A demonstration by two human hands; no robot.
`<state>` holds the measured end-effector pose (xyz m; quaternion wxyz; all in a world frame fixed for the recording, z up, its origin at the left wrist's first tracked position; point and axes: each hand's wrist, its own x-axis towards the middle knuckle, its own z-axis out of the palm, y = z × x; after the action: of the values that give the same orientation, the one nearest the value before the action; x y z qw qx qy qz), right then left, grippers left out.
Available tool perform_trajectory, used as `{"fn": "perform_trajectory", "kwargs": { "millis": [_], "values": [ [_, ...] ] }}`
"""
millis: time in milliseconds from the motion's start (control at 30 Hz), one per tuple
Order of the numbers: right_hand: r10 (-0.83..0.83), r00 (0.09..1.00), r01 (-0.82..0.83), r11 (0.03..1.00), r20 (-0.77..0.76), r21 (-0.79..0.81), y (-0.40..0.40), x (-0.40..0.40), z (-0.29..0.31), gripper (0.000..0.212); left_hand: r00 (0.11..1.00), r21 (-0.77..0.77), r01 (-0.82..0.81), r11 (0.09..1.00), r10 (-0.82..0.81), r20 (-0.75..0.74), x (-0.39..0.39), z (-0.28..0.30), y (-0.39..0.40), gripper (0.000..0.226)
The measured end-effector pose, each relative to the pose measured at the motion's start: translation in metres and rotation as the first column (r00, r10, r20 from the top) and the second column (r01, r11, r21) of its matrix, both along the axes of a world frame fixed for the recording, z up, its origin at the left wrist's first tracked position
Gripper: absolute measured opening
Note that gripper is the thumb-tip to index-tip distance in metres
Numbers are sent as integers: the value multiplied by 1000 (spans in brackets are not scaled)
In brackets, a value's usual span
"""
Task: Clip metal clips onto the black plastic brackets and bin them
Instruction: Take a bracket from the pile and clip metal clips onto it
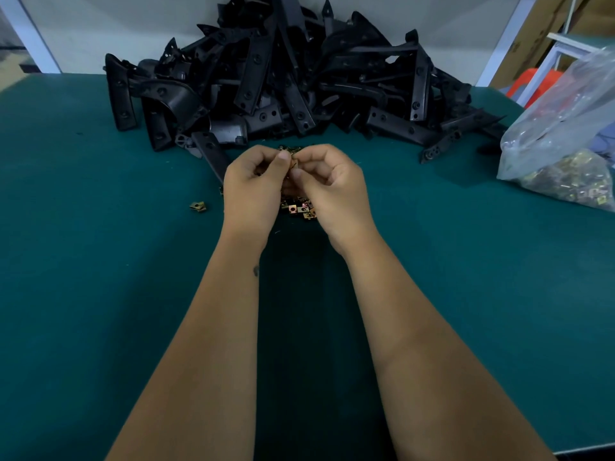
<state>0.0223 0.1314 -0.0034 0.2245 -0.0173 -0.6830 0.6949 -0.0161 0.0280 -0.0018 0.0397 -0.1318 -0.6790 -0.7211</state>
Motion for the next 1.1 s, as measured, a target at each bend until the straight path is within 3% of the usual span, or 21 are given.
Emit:
{"fn": "perform_trajectory", "kwargs": {
  "millis": [133,500,700,800,900,1100],
  "values": [
    [-74,997,75,989,-17,125,-6,-1,-2,26,997,27,-60,998,59,46,1,-1,5,23],
    [-171,976,194,962,-132,190,-20,-4,-4,21,980,184,-132,974,101,171,4,3,12,24],
    [-195,972,218,955,-129,200,-14,-3,-1,20,998,120,-2,993,-7,68,-1,1,3,16],
    [-188,982,190,980,-38,66,-5,-2,0,18,999,116,46,992,-49,19,-3,-1,-2,10],
    [-78,996,83,990,51,-113,0,-2,2,17,998,96,62,994,-59,-36,-5,-2,-5,11],
    [-66,995,78,983,75,-168,-2,-3,3,15,992,115,122,986,-117,-50,-4,-3,-5,14]
  ]
}}
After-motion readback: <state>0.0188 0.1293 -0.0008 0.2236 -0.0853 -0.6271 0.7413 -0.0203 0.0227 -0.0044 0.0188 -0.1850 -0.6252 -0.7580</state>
